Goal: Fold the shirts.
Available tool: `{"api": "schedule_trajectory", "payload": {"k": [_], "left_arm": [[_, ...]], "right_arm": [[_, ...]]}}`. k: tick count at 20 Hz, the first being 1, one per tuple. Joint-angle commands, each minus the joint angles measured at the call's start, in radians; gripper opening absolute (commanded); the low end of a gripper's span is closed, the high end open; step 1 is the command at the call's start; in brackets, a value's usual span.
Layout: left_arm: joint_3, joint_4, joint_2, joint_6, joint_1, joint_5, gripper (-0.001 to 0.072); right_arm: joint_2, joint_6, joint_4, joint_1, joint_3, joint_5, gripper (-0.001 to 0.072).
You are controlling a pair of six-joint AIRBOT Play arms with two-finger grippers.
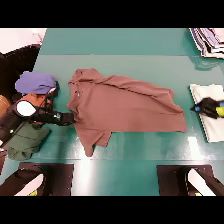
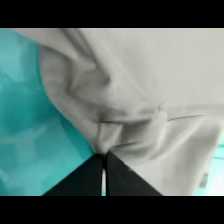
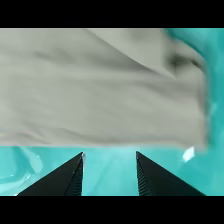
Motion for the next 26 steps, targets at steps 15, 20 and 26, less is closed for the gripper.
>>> {"api": "schedule_trajectory", "payload": {"k": [15,20,26], "left_arm": [[0.107,0.084,0.045,-0.026,0.001,-0.068,0.0021],[0.327,0.149,0.080,-0.045,0.001,-0.129,0.0021],[1.025,0.358,0.140,-0.071,0.001,-0.259,0.0021]], "right_arm": [[-0.237,-0.052,0.179,-0.029,-0.331,-0.353,0.0127],[-0.089,-0.052,0.179,0.093,-0.137,-0.341,0.0016],[0.147,-0.052,0.171,0.112,0.431,-0.333,0.0015]]}}
